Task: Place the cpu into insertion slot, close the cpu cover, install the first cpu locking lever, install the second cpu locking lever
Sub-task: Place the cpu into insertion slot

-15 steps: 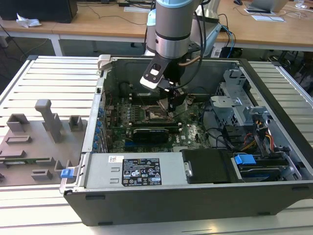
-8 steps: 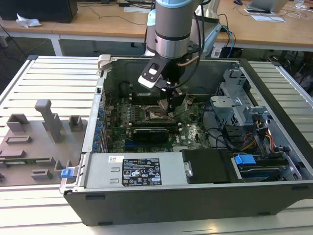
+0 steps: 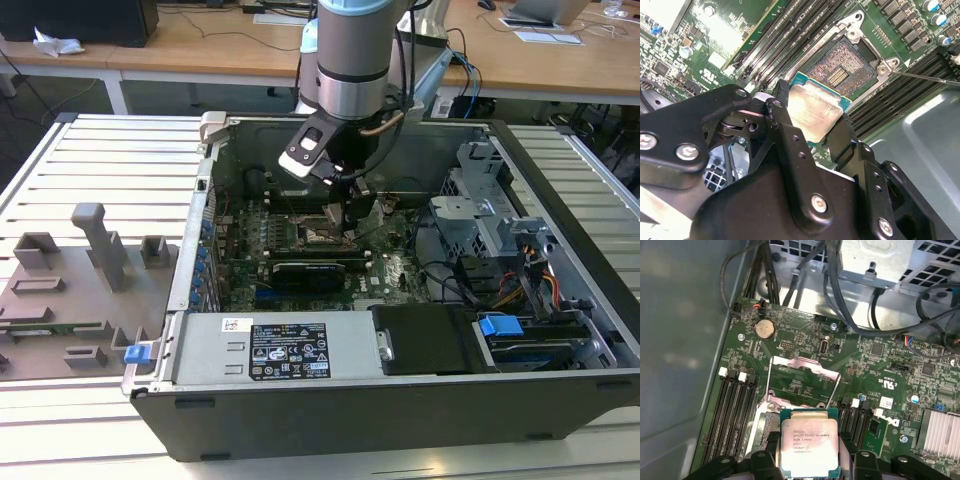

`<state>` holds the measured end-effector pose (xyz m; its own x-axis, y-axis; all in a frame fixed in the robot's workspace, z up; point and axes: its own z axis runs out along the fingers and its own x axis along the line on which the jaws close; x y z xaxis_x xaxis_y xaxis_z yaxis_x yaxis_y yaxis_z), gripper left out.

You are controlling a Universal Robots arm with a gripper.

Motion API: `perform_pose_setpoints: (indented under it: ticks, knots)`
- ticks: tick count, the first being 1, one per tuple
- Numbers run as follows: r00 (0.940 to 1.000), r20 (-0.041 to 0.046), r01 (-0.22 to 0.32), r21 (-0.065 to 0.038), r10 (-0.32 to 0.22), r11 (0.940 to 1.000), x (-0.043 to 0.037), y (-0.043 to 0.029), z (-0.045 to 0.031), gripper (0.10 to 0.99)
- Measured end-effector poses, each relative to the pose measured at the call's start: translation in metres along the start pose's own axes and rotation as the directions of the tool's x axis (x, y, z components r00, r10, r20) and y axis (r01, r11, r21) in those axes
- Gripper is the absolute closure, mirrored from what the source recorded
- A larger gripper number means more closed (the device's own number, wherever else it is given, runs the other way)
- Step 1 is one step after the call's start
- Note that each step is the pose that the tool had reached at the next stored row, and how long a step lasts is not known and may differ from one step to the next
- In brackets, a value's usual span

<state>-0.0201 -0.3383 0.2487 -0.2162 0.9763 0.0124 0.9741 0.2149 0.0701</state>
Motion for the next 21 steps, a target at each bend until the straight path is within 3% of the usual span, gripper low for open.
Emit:
perform_pose_setpoints:
  ticks: [11, 21]
  knots:
    - [0.9967, 0.0072, -0.080, -0.001, 0.080, 0.9968, 0.0000, 0.0000, 0.0002, 0.541]
    - [0.9895, 0.0123, -0.144, -0.002, 0.144, 0.9896, 0.0000, 0.0000, 0.0005, 0.541]
